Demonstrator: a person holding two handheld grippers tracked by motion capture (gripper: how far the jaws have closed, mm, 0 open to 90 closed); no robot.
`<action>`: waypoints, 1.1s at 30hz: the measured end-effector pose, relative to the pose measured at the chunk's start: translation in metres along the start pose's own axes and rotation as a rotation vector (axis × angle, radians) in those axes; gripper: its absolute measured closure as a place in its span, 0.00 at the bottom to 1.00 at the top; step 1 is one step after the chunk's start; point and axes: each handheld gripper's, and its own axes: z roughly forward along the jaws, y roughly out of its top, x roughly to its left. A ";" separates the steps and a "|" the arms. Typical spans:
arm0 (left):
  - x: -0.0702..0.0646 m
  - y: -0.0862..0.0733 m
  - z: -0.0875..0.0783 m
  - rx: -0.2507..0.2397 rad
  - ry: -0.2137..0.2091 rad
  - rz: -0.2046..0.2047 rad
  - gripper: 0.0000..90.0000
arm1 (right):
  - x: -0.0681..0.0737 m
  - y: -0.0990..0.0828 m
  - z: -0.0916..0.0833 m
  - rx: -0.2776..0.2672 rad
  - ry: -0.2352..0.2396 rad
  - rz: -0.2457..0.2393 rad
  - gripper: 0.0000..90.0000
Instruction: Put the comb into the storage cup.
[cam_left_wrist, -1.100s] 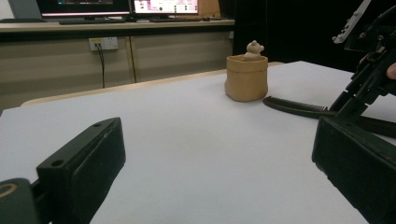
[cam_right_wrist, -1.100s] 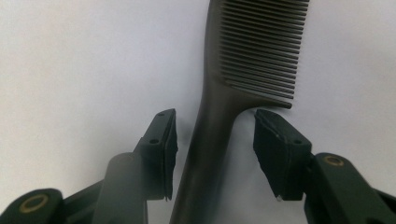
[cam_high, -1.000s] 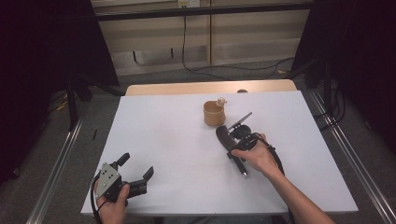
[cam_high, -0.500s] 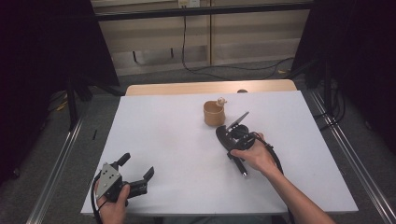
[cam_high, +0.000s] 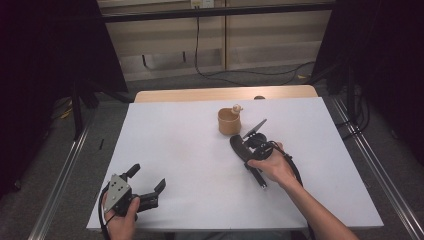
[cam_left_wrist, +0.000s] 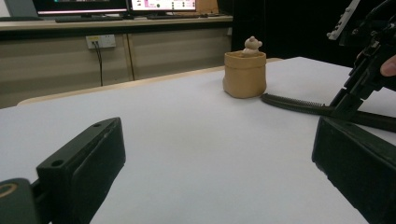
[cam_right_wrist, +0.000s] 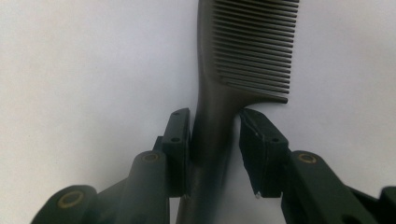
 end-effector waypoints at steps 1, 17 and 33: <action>0.000 0.000 0.000 0.000 0.001 0.001 0.03 | 0.000 0.000 0.000 0.002 -0.003 -0.003 0.71; 0.001 0.000 -0.001 -0.001 0.002 -0.004 0.03 | -0.003 0.001 0.000 0.001 -0.010 0.033 0.81; 0.002 0.000 -0.001 -0.005 0.003 -0.005 0.03 | -0.004 -0.002 -0.002 -0.013 0.024 0.107 0.81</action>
